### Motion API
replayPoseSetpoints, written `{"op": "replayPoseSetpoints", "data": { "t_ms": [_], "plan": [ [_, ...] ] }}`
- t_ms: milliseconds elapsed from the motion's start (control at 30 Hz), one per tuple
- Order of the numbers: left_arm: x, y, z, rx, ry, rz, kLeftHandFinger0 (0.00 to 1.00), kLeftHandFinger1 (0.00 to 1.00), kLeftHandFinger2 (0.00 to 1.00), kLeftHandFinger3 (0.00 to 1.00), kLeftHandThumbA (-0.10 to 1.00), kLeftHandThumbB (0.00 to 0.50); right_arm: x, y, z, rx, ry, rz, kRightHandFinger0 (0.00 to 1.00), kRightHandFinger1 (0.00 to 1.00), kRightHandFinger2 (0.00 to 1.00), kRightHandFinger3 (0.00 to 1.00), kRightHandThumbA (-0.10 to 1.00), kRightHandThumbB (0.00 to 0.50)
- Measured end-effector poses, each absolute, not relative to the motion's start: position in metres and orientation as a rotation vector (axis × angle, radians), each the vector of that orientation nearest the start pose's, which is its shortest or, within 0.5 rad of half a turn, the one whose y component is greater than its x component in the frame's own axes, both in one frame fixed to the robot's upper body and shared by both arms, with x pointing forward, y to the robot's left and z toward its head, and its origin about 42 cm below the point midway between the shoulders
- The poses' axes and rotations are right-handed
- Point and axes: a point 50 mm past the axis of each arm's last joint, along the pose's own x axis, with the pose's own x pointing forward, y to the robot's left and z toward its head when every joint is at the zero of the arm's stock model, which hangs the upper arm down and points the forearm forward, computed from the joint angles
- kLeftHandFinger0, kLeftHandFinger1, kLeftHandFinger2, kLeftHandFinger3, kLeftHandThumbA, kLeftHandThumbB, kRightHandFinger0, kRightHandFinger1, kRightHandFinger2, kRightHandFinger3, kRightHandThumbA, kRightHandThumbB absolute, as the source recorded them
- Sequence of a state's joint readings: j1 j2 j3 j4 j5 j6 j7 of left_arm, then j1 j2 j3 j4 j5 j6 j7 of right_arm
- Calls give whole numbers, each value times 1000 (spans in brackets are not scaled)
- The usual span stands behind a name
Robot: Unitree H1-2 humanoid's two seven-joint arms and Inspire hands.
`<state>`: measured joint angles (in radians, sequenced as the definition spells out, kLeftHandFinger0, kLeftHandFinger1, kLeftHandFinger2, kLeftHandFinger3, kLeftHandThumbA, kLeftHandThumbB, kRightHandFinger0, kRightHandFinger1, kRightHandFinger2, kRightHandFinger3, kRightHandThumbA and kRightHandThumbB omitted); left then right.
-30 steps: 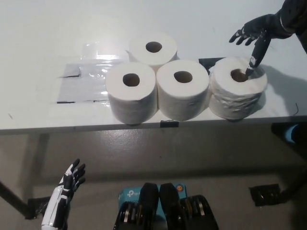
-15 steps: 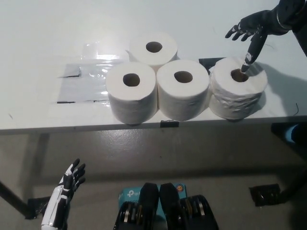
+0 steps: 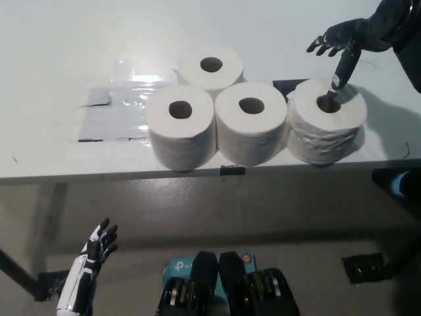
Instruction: A few rolls of toilet paper are kept infront of the robot and the robot uses its right hand to lift one of the rolls and and places it on top of the other rolls to stack it.
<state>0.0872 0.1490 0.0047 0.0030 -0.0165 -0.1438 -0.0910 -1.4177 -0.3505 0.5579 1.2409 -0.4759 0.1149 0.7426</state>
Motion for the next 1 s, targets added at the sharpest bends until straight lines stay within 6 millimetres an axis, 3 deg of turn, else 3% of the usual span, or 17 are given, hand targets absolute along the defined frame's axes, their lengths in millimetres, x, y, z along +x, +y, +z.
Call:
{"op": "replayPoseSetpoints", "data": {
  "t_ms": [267, 367, 567, 667, 767, 933, 1000],
  "plan": [
    [253, 262, 85, 137, -51, -79, 1000, 1000, 1000, 1000, 1000, 138, 596, -224, 372, -1240, 430, 576, 1000, 1000, 1000, 1000, 1000, 374],
    [253, 261, 86, 137, -53, -79, 1000, 1000, 1000, 1000, 1000, 149, 596, -224, 371, -1243, 429, 569, 1000, 1000, 1000, 1000, 1000, 358],
    [253, 262, 88, 137, -61, -79, 1000, 1000, 1000, 1000, 1000, 135, 596, -225, 369, -1249, 431, 566, 1000, 1000, 1000, 1000, 1000, 404],
    [253, 261, 89, 137, -62, -79, 1000, 1000, 1000, 1000, 1000, 138, 596, -226, 369, -1253, 432, 558, 1000, 1000, 1000, 1000, 1000, 389],
    [253, 261, 89, 137, -64, -80, 1000, 1000, 1000, 1000, 1000, 139, 596, -226, 362, -1261, 436, 551, 1000, 1000, 1000, 1000, 1000, 413],
    [254, 261, 89, 136, -65, -80, 1000, 1000, 1000, 1000, 1000, 156, 594, -221, 341, -1261, 451, 556, 1000, 1000, 1000, 1000, 1000, 410],
    [253, 261, 89, 136, -65, -80, 1000, 1000, 1000, 1000, 1000, 159, 593, -220, 334, -1277, 457, 562, 1000, 1000, 1000, 1000, 1000, 435]
  ]
}}
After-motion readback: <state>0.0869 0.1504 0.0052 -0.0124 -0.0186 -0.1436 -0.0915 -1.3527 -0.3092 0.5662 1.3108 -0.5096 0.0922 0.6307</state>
